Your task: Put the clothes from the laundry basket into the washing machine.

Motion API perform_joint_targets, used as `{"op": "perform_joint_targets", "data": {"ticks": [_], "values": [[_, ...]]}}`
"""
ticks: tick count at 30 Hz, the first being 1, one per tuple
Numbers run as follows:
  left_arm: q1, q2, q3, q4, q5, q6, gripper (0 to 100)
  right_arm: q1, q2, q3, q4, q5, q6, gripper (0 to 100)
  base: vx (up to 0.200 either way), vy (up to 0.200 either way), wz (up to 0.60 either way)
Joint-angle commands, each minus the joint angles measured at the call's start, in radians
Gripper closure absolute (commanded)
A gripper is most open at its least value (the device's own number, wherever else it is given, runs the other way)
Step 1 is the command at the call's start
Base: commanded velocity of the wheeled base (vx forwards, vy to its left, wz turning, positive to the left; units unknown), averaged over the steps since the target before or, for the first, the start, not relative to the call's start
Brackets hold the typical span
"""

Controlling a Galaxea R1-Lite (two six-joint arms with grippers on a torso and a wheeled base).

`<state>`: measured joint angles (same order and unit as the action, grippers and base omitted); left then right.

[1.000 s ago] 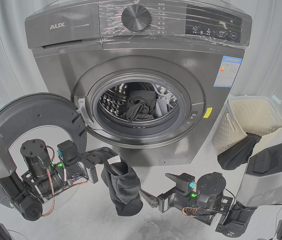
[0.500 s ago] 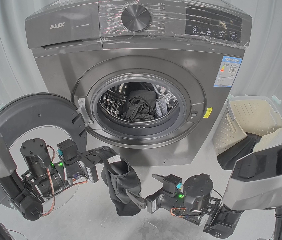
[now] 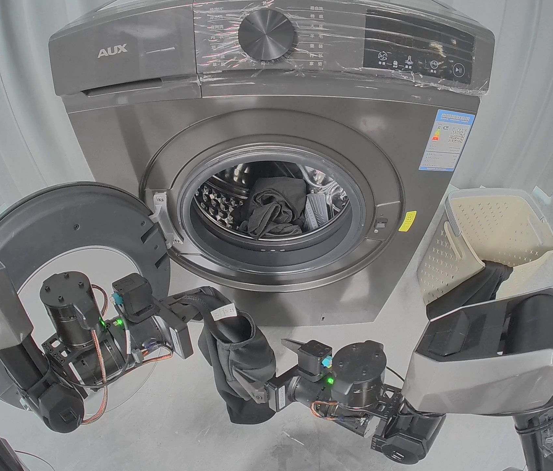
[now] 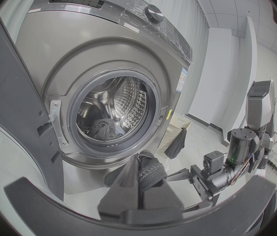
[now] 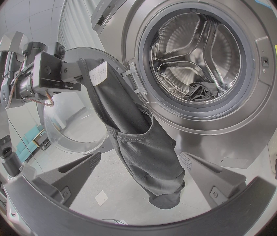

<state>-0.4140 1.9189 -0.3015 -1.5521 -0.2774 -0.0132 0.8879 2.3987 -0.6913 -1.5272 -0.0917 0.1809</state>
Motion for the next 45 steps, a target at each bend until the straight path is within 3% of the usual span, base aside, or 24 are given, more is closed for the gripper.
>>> {"op": "perform_joint_targets", "data": {"ticks": [1, 11, 17, 23, 29, 32, 45], "values": [[-0.002, 0.002, 0.001, 0.0, 0.0, -0.001, 100, -0.006, 0.046, -0.056, 0.019, -0.002, 0.002, 0, 0.0, 0.0, 0.0], [-0.002, 0.0, 0.001, 0.001, 0.0, -0.001, 100, -0.033, 0.111, -0.18, 0.039, -0.048, -0.001, 0, 0.0, 0.0, 0.0], [-0.002, 0.0, 0.001, 0.0, 0.0, -0.001, 100, -0.032, 0.115, -0.209, 0.038, -0.052, 0.0, 0, 0.0, 0.0, 0.0], [0.001, 0.003, 0.001, 0.0, 0.0, -0.001, 100, -0.021, 0.114, -0.202, 0.024, -0.051, 0.0, 0, 0.0, 0.0, 0.0], [0.004, 0.008, -0.001, 0.0, -0.002, -0.001, 100, -0.006, 0.102, -0.108, 0.01, -0.049, 0.003, 0, 0.0, 0.0, 0.0], [0.003, 0.008, -0.001, 0.0, 0.0, -0.001, 100, 0.005, 0.103, -0.108, -0.005, -0.049, 0.002, 0, 0.0, 0.0, 0.0], [0.001, 0.006, -0.001, 0.0, -0.002, -0.001, 100, 0.003, 0.168, -0.226, -0.01, -0.043, 0.014, 0, 0.0, 0.0, 0.0]]}}
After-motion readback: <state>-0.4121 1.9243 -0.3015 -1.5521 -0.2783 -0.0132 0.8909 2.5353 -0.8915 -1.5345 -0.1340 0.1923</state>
